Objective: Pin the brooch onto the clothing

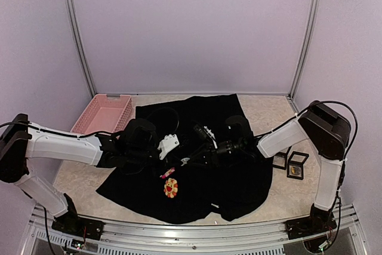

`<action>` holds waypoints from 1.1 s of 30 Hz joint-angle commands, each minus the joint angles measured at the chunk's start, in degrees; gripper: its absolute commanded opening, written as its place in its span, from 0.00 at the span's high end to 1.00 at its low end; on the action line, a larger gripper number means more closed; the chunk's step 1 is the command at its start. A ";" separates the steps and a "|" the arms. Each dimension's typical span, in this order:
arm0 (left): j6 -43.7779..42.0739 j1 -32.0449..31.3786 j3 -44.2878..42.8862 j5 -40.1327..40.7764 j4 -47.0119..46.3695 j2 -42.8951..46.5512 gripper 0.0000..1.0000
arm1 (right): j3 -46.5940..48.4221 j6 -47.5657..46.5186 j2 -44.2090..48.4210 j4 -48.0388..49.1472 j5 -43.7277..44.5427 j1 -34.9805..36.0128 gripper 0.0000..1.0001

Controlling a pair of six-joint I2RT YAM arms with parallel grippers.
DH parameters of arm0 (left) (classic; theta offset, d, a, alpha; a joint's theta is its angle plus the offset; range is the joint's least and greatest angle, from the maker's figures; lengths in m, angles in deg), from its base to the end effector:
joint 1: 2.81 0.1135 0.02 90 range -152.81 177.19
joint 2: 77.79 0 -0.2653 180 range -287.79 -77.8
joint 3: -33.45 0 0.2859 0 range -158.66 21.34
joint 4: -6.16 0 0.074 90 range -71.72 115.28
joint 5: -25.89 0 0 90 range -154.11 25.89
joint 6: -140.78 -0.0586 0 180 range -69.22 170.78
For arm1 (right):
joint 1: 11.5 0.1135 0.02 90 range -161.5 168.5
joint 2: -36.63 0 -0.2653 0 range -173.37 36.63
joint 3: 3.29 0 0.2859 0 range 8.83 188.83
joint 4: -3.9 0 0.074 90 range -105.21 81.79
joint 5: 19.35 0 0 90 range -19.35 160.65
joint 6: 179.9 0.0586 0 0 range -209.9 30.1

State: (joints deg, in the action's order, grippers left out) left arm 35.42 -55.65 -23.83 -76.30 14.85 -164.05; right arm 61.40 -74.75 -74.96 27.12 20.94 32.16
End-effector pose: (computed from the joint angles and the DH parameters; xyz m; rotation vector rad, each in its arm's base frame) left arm 0.2056 -0.2918 0.1595 1.3737 1.8161 -0.5889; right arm 0.2697 0.3191 0.1065 -1.1104 1.8412 1.4907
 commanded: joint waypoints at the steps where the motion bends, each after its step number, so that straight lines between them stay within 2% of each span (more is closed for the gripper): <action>1: 1.45 -0.42 -0.54 -6.34 2.02 -0.09 1.00 | -1.46 -8.38 2.81 0.28 1.62 -1.00 0.61; 6: 1.25 0.64 -0.74 -8.69 4.03 -0.26 1.00 | -6.31 -24.01 6.94 -1.05 4.13 -1.11 0.55; 8: 1.17 0.59 -1.04 -9.10 5.23 -0.72 1.00 | -7.05 -26.47 7.00 0.65 4.60 -1.10 0.50; 12: 1.10 0.62 -1.38 -9.45 4.96 -0.91 1.00 | -5.92 -28.64 3.99 1.48 1.86 -0.75 0.32; 14: 1.11 0.68 -1.53 -9.59 5.08 -1.09 1.00 | -5.34 -29.35 3.02 1.77 0.52 0.33 0.27; 20: 1.20 0.65 -1.24 -9.95 4.77 -1.11 1.00 | -5.99 -27.19 1.84 6.25 -0.78 2.59 0.27; 27: 0.94 0.63 -1.15 -10.11 4.56 -0.85 1.00 | -4.76 -23.57 -1.82 10.64 -0.59 4.56 0.31; 33: 0.90 0.63 -1.17 -10.38 4.56 -0.92 1.00 | -4.08 -22.36 -2.69 11.16 0.03 4.76 0.40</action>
State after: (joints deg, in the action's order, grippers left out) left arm 36.41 -55.23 -23.83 -84.86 19.16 -164.56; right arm 55.72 -99.01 -76.47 35.47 21.38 36.42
